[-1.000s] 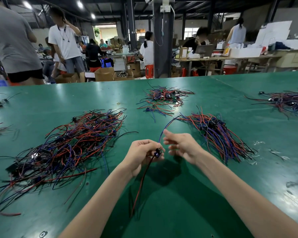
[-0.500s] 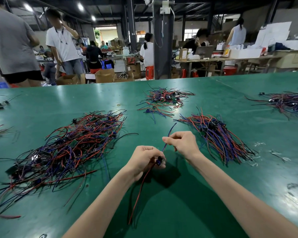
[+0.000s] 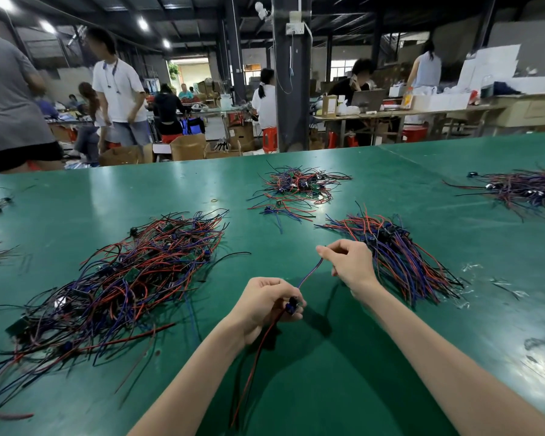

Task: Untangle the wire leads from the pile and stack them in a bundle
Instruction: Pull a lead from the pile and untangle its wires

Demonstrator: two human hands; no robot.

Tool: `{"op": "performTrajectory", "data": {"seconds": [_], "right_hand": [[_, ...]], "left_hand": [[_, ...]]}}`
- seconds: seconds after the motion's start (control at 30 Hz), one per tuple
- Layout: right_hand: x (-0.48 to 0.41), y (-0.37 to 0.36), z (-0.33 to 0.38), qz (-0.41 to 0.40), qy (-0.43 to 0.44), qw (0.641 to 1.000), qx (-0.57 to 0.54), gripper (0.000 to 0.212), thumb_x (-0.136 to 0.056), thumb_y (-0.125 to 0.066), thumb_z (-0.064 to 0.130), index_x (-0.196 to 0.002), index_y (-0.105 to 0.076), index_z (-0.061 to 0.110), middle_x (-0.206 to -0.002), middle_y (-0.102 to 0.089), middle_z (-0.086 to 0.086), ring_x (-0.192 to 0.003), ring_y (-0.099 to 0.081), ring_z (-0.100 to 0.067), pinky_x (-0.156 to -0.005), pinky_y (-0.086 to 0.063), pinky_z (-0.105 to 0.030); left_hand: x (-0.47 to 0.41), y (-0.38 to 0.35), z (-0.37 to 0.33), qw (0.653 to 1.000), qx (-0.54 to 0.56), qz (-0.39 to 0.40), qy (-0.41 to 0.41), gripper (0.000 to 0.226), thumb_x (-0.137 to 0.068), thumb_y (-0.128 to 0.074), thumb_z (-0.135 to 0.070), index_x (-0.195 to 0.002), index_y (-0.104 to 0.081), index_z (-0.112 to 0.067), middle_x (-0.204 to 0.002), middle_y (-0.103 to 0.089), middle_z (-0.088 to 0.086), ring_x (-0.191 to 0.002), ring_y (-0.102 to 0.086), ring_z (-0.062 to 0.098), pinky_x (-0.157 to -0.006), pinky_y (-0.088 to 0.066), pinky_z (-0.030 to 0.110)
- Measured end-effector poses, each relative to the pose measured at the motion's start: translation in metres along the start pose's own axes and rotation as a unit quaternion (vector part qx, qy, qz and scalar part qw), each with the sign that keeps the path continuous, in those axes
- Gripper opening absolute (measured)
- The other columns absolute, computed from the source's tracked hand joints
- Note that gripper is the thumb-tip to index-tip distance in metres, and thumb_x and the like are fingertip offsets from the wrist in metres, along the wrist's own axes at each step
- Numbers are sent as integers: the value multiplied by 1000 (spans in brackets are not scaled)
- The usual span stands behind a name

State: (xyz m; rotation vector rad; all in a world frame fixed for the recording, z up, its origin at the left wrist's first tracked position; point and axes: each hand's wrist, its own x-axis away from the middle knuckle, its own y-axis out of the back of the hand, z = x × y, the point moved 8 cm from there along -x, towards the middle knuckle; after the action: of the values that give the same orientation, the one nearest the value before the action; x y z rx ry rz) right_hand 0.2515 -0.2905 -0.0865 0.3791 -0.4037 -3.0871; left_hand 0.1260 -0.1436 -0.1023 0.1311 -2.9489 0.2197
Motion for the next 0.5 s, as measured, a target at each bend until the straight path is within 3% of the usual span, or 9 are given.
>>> {"op": "performTrajectory", "data": {"seconds": [0.17,0.33,0.5], "right_hand": [[16,-24,-9,131,-130,972,-146,30,-81,-73,29,-76,-62,2,-67,-57,-7,-40,-44,-14,-47,-39,-27],[54,-66,13,301,-109,936,-143,26,-82,-70,27,-66,-65,6,-60,-61,-6,-40,-44,-13,-42,-36,-21],[60,-70,21,309,-103,928,-183,19,-79,-72,19,-69,-63,6,-58,-59,-6,-40,-49,-12,-39,-35,-18]], "left_hand": [[0,10,-5,998,54,-35,-16,24,-85,-56,6,-62,-63,3,-64,-63,18,-48,-59,18,-49,-53,24],[0,13,-3,997,62,-53,-12,16,-86,-57,5,-70,-61,4,-57,-61,11,-46,-58,15,-50,-54,25],[1,15,-4,997,45,-61,-19,13,-87,-55,4,-76,-63,5,-57,-64,10,-47,-59,16,-52,-54,26]]}}
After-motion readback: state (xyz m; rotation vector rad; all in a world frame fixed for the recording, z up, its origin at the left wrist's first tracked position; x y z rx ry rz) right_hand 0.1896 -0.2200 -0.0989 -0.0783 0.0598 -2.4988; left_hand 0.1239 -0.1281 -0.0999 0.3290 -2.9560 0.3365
